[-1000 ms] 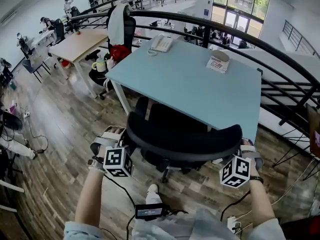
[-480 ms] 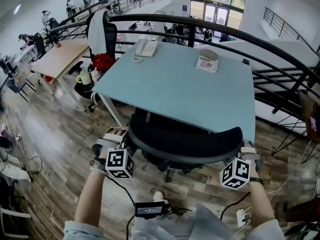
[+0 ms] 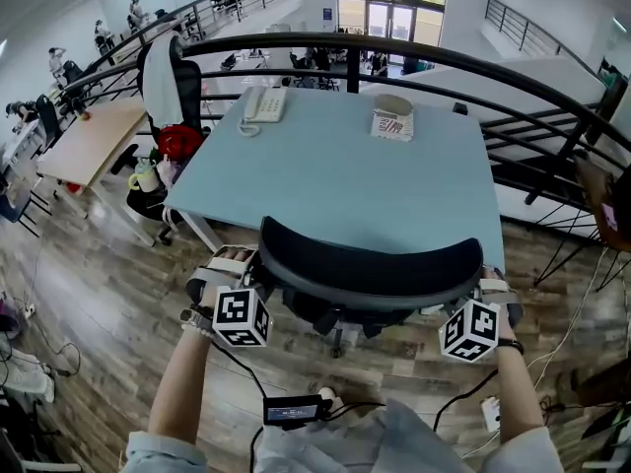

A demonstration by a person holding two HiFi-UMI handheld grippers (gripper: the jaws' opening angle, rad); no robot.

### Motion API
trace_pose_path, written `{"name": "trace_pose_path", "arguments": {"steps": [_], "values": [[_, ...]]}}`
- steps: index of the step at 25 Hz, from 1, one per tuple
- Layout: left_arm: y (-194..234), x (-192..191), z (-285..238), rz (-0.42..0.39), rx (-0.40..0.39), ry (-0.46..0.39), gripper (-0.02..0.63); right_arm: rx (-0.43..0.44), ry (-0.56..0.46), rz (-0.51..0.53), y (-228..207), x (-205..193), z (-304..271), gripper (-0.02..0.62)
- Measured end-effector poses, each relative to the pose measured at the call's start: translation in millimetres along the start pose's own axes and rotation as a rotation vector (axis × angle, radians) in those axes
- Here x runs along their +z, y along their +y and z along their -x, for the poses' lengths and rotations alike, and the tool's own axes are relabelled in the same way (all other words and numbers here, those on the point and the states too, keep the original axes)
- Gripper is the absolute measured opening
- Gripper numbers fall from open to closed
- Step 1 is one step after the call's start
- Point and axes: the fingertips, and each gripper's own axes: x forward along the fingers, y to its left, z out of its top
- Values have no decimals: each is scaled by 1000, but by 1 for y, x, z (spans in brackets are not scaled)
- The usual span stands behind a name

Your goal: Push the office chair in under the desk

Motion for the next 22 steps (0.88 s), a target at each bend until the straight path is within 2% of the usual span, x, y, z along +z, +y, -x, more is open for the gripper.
{"name": "trace_pose_path", "arguments": {"steps": [11,22], "values": [[34,-16,-38,-40,-3,-46,164,-24,48,-49,-21,7,-25,198],[56,-22,-57,-48,-16,-58,164,-35,54,-41,-37,11,-38,198]]}}
